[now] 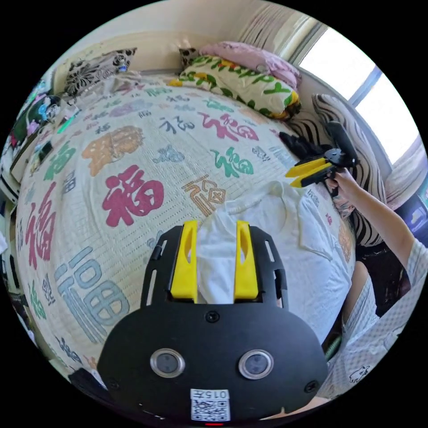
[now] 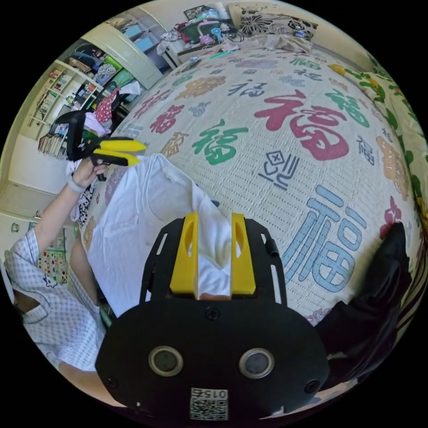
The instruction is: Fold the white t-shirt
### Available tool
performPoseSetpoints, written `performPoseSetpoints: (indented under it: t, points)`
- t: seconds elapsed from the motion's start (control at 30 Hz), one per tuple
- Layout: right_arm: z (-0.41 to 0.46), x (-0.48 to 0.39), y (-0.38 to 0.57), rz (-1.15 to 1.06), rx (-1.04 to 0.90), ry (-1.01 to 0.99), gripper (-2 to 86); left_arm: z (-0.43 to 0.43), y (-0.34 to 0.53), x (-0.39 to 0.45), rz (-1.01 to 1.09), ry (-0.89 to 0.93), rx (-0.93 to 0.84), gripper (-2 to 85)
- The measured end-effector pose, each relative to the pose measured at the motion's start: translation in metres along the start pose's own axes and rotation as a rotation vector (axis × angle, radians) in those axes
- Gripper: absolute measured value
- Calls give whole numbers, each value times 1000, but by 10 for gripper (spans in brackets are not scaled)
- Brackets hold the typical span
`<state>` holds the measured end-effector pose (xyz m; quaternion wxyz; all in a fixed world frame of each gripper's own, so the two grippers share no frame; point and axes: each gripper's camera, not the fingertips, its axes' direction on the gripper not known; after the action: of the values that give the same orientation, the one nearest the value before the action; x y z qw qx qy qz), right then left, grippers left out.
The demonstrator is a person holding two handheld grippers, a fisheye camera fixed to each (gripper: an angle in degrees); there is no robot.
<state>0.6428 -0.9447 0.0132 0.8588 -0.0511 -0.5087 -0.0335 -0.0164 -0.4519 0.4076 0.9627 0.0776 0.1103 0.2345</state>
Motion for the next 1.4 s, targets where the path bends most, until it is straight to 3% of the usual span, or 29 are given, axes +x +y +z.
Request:
performPoseSetpoints:
  t: [0.17, 0.27, 0.73, 0.93, 1.13, 1.4]
  points:
    - [7, -15, 18, -41, -81, 57, 48, 35, -26, 12, 44, -56, -115, 78]
    - [2, -25, 27, -61, -112, 36, 14, 37, -30, 17, 55, 26, -154, 22]
    - [-75, -69, 54, 88, 20, 208, -3, -44, -82, 80, 3, -222, 55, 3]
    - [-96, -78, 89, 149, 89, 158, 0, -63, -68, 104, -22, -240, 94, 3]
    - [-124, -125, 180, 39, 127, 47, 1, -117, 23, 173, 125, -159, 167, 5]
    - [-149, -253, 376, -122, 144, -30, 3, -191, 249, 354, 333, -83, 193, 5]
